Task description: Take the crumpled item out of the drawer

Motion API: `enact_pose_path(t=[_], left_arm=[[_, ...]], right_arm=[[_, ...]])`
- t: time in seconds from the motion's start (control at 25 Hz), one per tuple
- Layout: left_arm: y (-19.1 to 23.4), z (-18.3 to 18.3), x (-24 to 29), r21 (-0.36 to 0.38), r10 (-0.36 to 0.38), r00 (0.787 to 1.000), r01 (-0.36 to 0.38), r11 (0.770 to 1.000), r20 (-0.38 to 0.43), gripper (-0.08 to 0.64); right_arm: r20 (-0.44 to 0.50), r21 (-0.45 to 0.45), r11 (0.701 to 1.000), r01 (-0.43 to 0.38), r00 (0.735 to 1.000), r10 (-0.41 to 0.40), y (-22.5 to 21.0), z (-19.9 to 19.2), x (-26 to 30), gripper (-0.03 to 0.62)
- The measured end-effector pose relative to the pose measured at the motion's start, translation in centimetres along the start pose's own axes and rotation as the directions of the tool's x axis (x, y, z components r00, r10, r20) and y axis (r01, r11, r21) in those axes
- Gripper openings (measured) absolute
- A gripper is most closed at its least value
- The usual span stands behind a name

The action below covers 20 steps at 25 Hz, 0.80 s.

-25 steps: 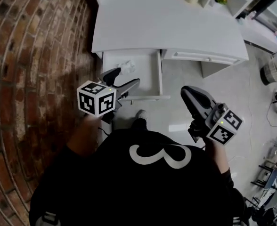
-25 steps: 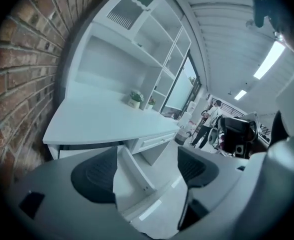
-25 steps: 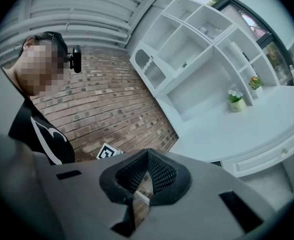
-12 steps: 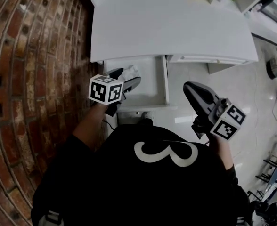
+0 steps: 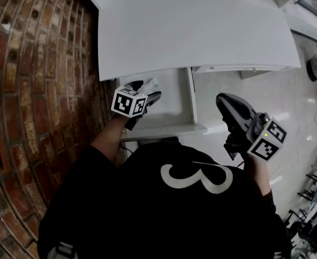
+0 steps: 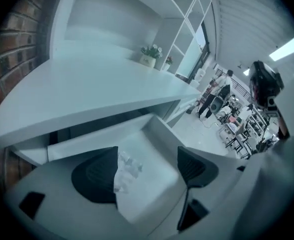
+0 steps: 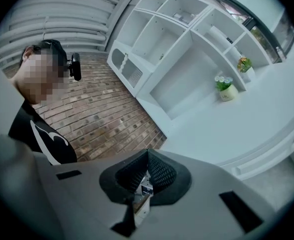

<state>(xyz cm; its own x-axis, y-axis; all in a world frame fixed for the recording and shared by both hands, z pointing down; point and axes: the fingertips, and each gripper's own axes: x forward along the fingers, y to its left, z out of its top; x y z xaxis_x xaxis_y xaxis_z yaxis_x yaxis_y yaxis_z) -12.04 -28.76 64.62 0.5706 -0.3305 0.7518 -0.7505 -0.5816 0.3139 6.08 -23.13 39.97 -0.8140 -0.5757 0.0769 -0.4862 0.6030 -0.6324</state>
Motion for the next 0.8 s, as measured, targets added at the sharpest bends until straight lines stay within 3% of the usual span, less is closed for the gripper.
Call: enact_pose_path(t=[0.56,0.8], left_arm=[[3.9,-7.2,7.1,0.097,0.059,0.972,-0.038,0.995,-0.226,0.362],[5.3,-8.9,8.4,0.180,0.097,0.960,-0.050,0.982,-0.263,0.362]], right_arm=[[-0.014,0.054,0.993,0.104,0.994,-0.104,-2.6,-1.5,-1.8,0.011],[-0.018,0.078,0.988,0.131,0.991,-0.130,-3.2,-2.2,-2.1,0.011]])
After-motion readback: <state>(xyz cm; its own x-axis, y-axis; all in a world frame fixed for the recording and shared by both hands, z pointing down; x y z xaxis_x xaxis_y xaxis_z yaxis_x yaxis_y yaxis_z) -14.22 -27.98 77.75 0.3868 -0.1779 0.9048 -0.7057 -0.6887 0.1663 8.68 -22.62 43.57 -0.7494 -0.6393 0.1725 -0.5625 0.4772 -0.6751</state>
